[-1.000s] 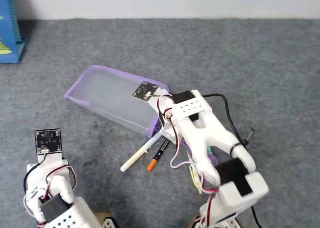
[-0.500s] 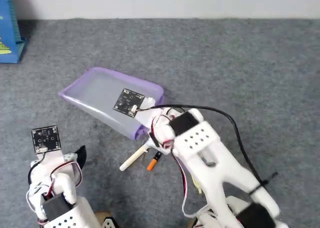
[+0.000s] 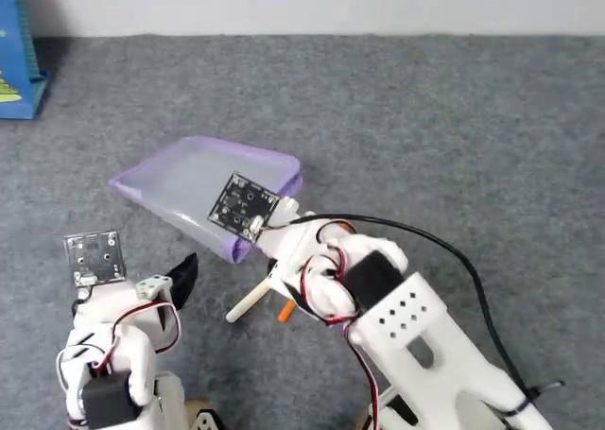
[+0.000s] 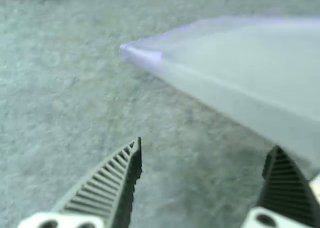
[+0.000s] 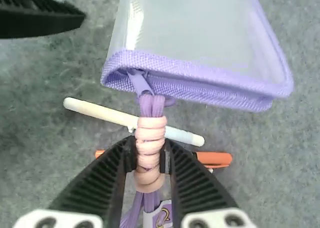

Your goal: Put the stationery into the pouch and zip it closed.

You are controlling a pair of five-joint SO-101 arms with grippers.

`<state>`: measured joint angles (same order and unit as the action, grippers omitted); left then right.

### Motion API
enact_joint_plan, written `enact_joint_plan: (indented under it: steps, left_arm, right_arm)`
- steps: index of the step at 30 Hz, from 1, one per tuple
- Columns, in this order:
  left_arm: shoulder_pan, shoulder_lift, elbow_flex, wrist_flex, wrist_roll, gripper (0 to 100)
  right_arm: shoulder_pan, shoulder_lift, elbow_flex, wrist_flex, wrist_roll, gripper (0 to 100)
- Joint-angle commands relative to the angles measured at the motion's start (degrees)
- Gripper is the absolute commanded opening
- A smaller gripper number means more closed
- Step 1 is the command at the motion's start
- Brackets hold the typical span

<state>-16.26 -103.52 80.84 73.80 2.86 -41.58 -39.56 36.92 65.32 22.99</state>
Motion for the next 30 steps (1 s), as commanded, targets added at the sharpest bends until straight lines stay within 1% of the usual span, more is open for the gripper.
enact_joint_plan:
  steps: [1,4,7,19,22,30]
  left_arm:
    - [6.4,-0.7,-3.8,0.2,3.9,37]
    - [12.7,-0.7,-3.9,0.0,7.2,37]
    - [15.4,-0.7,-4.0,-0.4,8.4,37]
    - [15.4,-0.7,-6.2,0.3,8.1,37]
    - [15.7,-0.7,-8.0,2.3,8.0,37]
    - [15.8,-0.7,-8.2,2.1,8.0,37]
  right_arm:
    - [-1.1,-4.0,-0.6,-0.2,-2.2,0.8]
    - [-1.2,-4.8,-0.6,0.1,-2.5,0.8]
    - [-1.3,-5.0,0.0,-0.1,-2.5,0.8]
    - [-1.0,-5.0,1.0,-1.4,-2.6,0.8]
    - [-1.0,-5.1,1.0,-1.4,-2.6,0.8]
    - [-1.2,-5.3,1.0,-1.4,-2.6,0.8]
